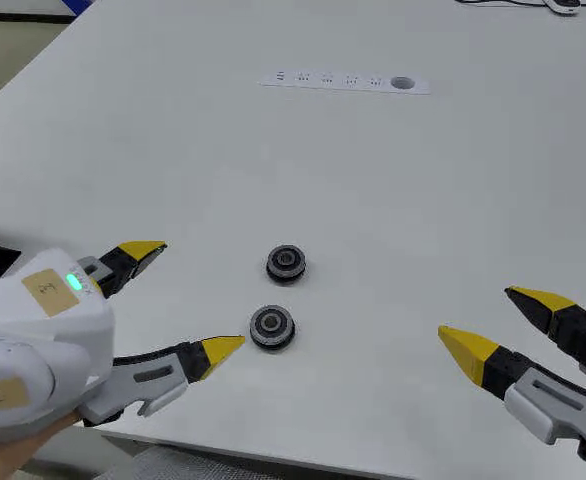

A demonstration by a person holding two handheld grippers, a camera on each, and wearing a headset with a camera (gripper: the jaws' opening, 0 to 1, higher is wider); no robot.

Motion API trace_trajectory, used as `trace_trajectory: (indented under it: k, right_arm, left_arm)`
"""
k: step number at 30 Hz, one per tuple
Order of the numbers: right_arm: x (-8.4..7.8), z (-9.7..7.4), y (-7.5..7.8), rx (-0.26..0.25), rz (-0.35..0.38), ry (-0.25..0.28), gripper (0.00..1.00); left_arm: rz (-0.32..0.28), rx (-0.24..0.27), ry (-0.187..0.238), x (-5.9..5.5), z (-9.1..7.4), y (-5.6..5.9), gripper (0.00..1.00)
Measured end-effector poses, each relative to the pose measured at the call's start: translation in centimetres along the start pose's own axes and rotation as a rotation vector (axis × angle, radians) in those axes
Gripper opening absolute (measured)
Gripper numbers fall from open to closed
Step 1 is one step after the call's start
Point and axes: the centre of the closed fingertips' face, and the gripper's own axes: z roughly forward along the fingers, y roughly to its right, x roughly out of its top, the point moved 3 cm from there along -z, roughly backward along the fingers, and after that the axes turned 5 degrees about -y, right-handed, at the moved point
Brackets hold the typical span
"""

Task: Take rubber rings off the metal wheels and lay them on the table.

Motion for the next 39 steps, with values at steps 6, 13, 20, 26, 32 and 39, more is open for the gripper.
trace_trajectory:
  k: [6,13,20,26,32,39]
  right_arm:
    - [-0.2,0.1,-0.2,0.01,0.003,-0.009,0.47]
    - [-0.5,0.3,-0.2,0.015,0.007,-0.024,0.47]
    - [-0.7,0.4,-0.3,0.02,0.012,-0.036,0.47]
    - [-1.0,0.5,-0.3,0.026,0.014,-0.043,0.46]
    - [-1.1,0.5,-0.4,0.03,0.014,-0.052,0.46]
    - [-1.1,0.5,-0.3,0.028,0.02,-0.05,0.46]
  left_arm:
    - [0.026,-0.048,-0.012,-0.1,1.1,0.5,0.59]
    - [0.038,-0.127,-0.045,-0.6,2.2,1.6,0.51]
    - [0.04,-0.2,-0.07,-0.8,3.9,2.8,0.42]
    - [0.012,-0.232,-0.07,-0.2,5.0,3.1,0.29]
    - [0.012,-0.264,-0.081,-0.3,5.2,3.8,0.23]
    - [0.008,-0.281,-0.107,-0.9,5.4,4.1,0.16]
